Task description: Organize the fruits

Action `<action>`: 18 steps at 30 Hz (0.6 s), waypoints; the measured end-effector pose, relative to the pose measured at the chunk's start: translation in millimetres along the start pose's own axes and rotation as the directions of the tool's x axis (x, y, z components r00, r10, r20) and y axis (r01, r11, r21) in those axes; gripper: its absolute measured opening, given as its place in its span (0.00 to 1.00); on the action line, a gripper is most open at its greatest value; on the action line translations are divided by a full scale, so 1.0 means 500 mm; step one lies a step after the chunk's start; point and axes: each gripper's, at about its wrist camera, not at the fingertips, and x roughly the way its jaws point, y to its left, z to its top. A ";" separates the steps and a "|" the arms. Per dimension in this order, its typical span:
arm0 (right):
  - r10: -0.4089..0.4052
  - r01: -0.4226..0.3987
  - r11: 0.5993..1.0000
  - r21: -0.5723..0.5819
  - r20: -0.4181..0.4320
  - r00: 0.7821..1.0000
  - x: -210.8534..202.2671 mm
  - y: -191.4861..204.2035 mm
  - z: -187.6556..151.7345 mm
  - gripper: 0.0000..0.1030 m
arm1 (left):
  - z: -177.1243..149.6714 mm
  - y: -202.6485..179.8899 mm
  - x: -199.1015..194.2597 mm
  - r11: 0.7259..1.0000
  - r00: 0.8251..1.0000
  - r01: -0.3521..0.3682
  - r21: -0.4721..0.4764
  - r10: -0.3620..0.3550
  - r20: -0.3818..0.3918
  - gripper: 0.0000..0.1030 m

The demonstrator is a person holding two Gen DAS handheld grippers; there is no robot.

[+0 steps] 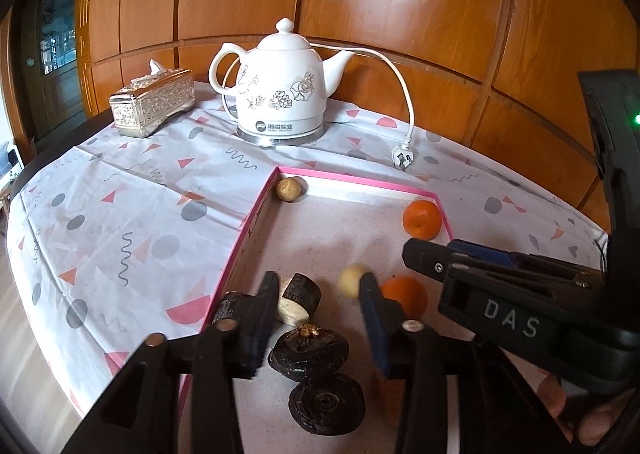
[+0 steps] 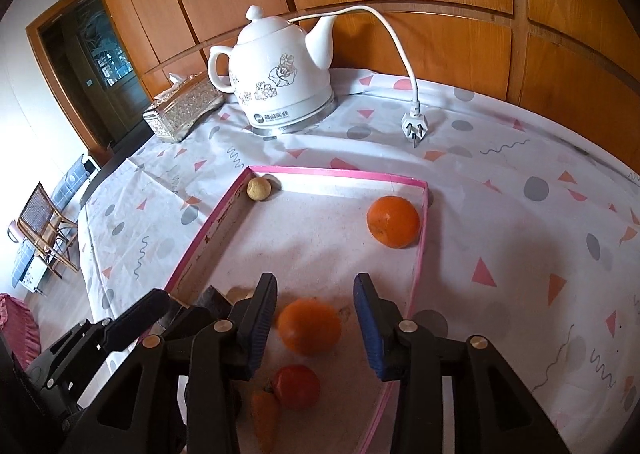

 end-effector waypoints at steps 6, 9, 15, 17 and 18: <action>-0.042 0.042 0.999 -0.004 0.047 0.998 -0.034 -0.002 -0.018 0.40 | -0.003 0.002 -0.013 1.000 1.000 -0.012 -0.007 0.012 0.006 0.60; -0.067 0.068 0.998 -0.004 0.080 0.995 -0.060 -0.002 -0.029 0.47 | -0.006 0.001 -0.026 1.000 1.000 -0.021 -0.001 0.021 0.018 0.68; -0.124 0.124 0.992 0.007 0.139 0.983 -0.110 -0.003 -0.054 0.50 | -0.018 -0.007 -0.059 0.999 0.998 -0.046 0.027 0.045 0.046 0.78; -0.141 0.141 0.990 0.012 0.155 0.978 -0.125 -0.004 -0.064 0.51 | -0.023 -0.009 -0.070 0.998 0.998 -0.047 0.035 0.045 0.054 0.82; -0.153 0.152 0.988 0.018 0.166 0.974 -0.134 -0.006 -0.070 0.51 | -0.026 -0.010 -0.076 0.998 0.997 -0.047 0.036 0.045 0.058 0.82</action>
